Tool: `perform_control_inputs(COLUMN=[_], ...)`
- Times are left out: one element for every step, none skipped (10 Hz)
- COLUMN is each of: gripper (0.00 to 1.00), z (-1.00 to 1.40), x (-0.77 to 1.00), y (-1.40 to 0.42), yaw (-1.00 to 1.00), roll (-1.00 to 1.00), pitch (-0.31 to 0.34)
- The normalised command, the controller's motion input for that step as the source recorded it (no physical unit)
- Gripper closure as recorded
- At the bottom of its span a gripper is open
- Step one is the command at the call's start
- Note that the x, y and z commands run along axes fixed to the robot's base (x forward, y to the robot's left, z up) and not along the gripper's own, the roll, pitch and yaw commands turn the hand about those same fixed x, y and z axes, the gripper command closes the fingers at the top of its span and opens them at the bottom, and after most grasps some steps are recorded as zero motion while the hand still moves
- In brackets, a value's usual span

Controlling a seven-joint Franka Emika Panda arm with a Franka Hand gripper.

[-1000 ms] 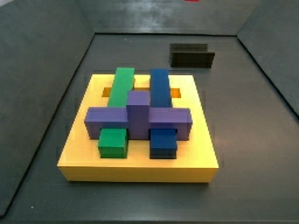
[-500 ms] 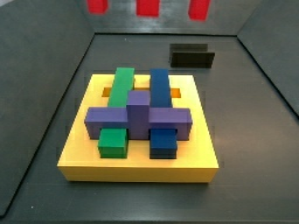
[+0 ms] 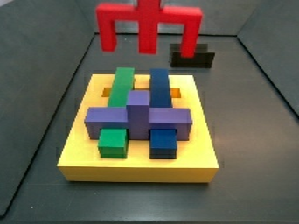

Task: Pick up the red object. Move up. Move to above the board. Insert the red object.
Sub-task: Insert the red object.

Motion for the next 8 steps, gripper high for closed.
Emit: perform_control_inputs(gripper=[1.00,1.00,1.00,1.00,1.00,1.00,1.00,1.00], z=[-0.61,-0.62,-0.55,-0.38,-0.29,0.00,0.07,0.00], x=[-0.04,0.00,-0.11,-0.15,-0.08,-0.04,0.00,0.00], y=[-0.12,-0.02,-0.05,-0.10,-0.09,-0.07,-0.05,-0.08], yaw=[0.18,0.06,0.00,0.00,0.00,0.00,0.00,0.00], roll=[0.24,0.18,0.14,0.10,0.04,0.01,0.00,0.00], pitch=[-0.214,-0.174,-0.214,-0.206,-0.160,-0.041,0.000,-0.040])
